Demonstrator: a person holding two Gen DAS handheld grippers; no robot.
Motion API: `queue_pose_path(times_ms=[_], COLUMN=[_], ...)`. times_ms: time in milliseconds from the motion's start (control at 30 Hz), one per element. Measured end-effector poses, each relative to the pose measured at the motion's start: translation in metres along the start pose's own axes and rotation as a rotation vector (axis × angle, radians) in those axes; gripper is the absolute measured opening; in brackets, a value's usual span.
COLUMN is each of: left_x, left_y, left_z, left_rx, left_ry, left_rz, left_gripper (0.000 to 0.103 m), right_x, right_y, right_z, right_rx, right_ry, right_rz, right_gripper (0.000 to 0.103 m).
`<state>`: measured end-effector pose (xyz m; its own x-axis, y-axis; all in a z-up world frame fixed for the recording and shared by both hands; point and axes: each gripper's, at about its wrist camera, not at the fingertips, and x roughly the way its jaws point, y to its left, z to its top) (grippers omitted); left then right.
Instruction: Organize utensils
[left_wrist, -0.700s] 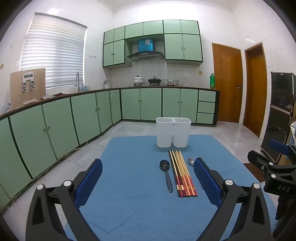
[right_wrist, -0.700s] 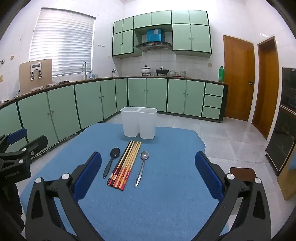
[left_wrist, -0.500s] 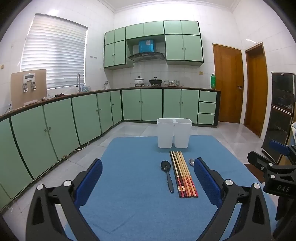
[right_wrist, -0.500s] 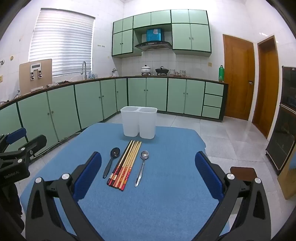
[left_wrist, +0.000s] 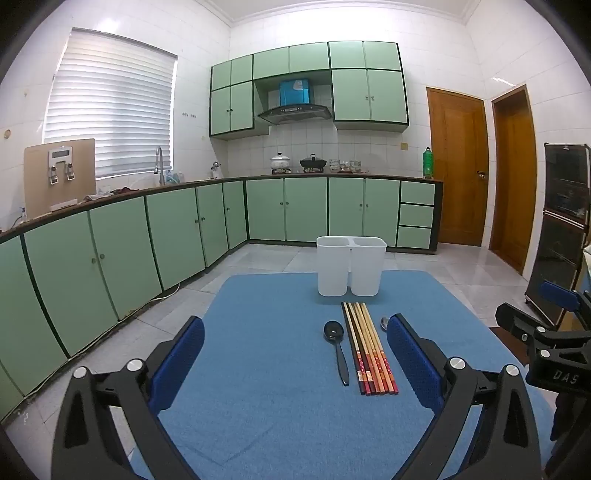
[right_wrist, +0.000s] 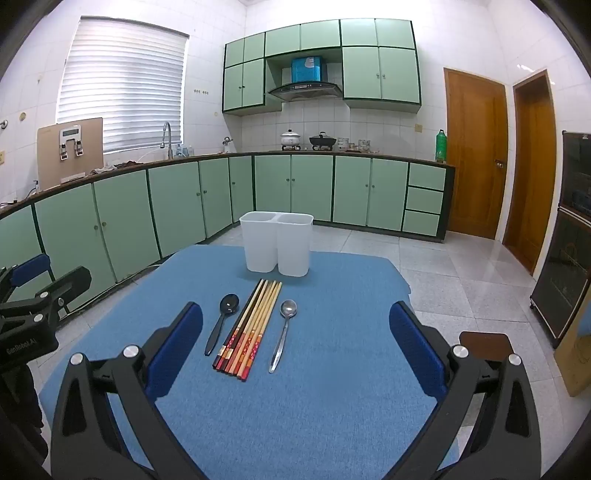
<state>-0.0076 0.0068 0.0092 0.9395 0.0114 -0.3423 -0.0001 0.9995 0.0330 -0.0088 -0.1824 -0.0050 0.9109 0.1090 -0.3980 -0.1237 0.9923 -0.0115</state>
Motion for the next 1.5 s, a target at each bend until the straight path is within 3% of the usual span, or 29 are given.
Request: queue_pose_path(times_ms=[1500], left_x=[-0.004], left_y=[0.002], left_z=[0.0], left_rx=[0.003], left_ry=[0.001], left_rz=[0.003], left_gripper=[0.097], right_x=[0.01], right_y=[-0.005], right_z=[-0.006], right_rx=[-0.002], right_ry=[0.007], right_rz=[-0.002], right_gripper=[0.098])
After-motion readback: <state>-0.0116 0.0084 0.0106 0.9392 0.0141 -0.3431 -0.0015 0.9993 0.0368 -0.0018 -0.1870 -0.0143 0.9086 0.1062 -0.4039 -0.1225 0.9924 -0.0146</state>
